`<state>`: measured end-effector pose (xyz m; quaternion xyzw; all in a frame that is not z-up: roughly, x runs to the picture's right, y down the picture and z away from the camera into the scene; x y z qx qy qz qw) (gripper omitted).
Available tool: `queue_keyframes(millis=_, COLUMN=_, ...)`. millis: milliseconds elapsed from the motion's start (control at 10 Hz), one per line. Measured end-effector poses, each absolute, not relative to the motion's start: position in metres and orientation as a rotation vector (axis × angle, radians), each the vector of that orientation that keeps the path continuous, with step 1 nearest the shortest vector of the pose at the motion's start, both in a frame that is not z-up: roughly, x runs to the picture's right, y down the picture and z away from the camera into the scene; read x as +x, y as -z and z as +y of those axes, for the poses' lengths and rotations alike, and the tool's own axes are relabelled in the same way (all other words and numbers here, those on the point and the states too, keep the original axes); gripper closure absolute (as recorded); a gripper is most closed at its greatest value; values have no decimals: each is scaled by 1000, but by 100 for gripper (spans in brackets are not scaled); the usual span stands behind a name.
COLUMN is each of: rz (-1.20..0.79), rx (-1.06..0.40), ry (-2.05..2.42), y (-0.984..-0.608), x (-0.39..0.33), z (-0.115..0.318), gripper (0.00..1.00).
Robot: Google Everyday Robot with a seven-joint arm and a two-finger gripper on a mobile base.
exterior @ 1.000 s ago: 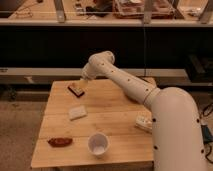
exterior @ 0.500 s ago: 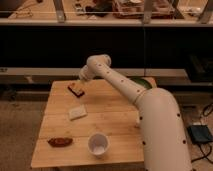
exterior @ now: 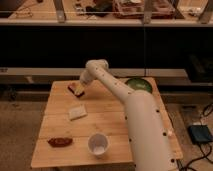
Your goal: Place the eraser on the white sponge
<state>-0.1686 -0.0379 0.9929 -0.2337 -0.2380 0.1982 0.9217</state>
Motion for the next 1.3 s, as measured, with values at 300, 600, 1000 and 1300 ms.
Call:
queue_keyframes(millis=300, rz=-483, rx=-518, ry=-419, y=-1011, x=-175, z=-26, gripper=20)
queue_keyframes(millis=600, rz=-466, rx=-562, ry=-425, y=-1022, x=-174, z=-12, gripper=22)
queue_keyframes(millis=1000, rz=-452, rx=-585, ry=-402, y=-1027, x=-177, z=-7, gripper=59)
queue_keyframes(millis=1300, rz=-465, rx=-597, ry=-376, y=-1023, x=-181, z=-8, gripper=90)
